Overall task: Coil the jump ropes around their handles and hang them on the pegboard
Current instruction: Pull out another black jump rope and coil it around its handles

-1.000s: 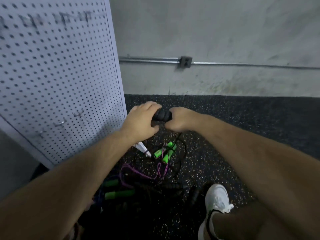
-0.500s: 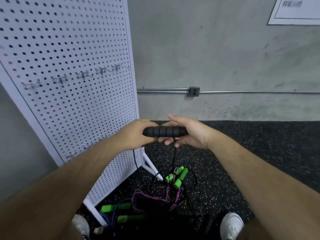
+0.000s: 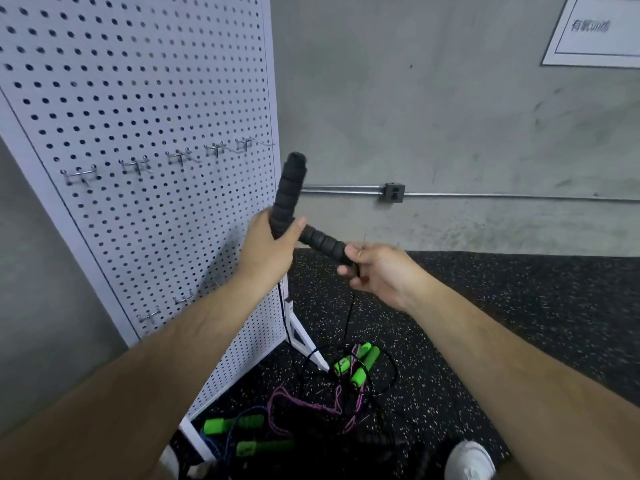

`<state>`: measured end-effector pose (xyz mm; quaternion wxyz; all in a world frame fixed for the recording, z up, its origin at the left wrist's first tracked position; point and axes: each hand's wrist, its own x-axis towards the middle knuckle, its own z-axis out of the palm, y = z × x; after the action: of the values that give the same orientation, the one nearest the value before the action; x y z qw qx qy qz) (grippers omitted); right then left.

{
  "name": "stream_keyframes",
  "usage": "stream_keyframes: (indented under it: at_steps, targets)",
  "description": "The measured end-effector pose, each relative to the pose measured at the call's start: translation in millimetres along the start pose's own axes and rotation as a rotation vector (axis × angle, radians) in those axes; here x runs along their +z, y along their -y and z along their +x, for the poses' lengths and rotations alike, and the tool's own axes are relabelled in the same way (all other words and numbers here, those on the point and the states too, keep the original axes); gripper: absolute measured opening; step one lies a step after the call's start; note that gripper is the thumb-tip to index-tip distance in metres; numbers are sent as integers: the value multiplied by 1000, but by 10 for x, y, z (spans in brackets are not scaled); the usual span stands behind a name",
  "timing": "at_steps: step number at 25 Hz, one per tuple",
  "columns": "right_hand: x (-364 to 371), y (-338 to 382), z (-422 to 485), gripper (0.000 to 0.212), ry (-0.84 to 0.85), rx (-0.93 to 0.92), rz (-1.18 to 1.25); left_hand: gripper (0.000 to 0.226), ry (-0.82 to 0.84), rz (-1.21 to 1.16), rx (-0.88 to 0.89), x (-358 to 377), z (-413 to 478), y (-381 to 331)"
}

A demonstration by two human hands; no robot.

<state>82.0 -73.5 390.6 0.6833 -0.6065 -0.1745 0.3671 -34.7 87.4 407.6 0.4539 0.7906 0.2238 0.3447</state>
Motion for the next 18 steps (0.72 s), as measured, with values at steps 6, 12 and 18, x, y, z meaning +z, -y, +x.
stream_keyframes:
  at_steps: [6, 12, 18]
  targets:
    - [179, 47, -58, 38, -11, -94, 229, 23, 273, -243, -169, 94, -42, 119]
    - [273, 7, -147, 30, -82, -269, -182, 47, 523, -583, -215, 267, -161, 71]
    - [253, -106, -147, 38, 30, -224, -540, 34, 324, -516, -186, 258, -80, -97]
